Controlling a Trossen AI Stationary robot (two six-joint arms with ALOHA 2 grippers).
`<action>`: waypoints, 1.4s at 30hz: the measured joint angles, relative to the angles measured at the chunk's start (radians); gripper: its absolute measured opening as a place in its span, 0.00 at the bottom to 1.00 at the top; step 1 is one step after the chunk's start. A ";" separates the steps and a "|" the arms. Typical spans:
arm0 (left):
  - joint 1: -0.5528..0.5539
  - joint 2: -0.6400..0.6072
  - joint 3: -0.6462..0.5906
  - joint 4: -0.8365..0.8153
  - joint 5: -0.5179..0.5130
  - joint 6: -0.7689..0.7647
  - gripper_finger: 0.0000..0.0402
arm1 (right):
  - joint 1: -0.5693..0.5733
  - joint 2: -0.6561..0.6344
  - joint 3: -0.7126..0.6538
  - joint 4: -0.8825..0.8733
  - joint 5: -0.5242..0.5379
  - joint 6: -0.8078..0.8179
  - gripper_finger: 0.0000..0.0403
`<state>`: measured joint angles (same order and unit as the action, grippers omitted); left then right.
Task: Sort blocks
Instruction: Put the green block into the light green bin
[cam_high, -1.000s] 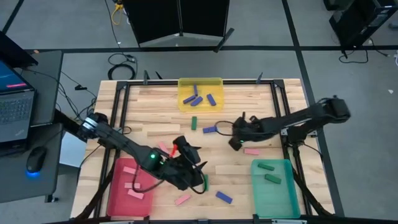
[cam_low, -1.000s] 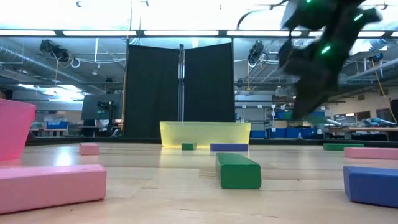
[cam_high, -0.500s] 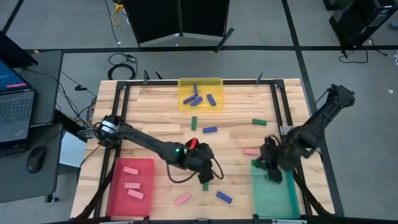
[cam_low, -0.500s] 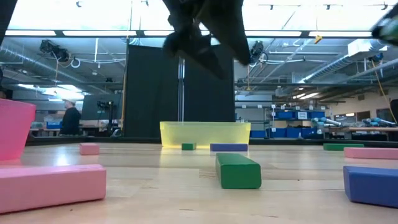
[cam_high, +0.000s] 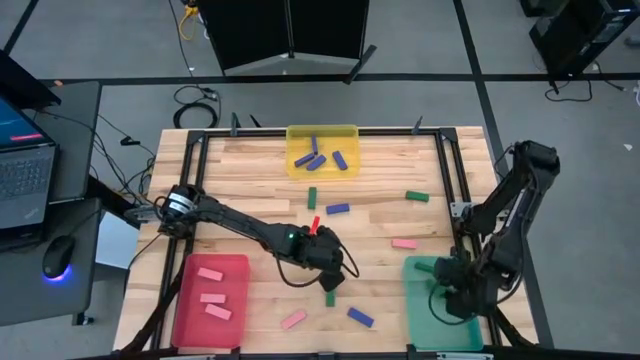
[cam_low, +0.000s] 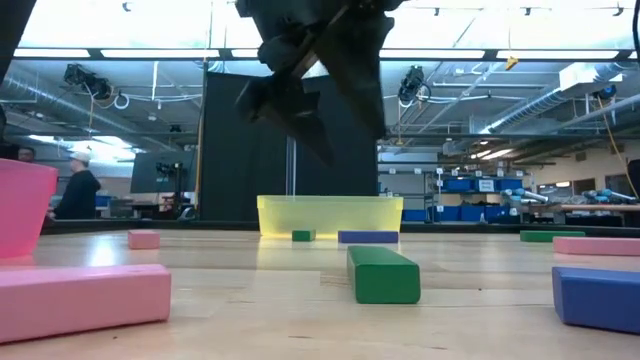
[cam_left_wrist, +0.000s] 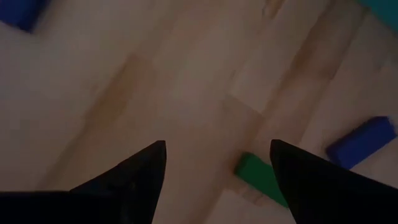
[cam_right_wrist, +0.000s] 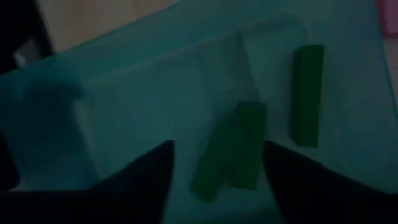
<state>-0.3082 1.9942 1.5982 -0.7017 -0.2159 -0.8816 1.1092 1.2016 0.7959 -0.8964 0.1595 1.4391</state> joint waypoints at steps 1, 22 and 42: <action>-0.005 0.003 0.000 0.009 0.007 -0.025 0.74 | 0.002 0.010 0.000 -0.004 0.000 0.001 0.69; -0.133 0.161 0.031 0.112 0.046 -0.523 0.77 | 0.014 0.000 0.001 0.080 0.129 -0.251 0.83; -0.126 0.260 0.033 0.226 0.018 -0.440 0.41 | 0.015 0.002 0.001 0.111 0.135 -0.288 0.78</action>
<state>-0.4343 2.2542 1.6312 -0.4761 -0.1982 -1.3219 1.1237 1.2034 0.7971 -0.7852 0.2947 1.1511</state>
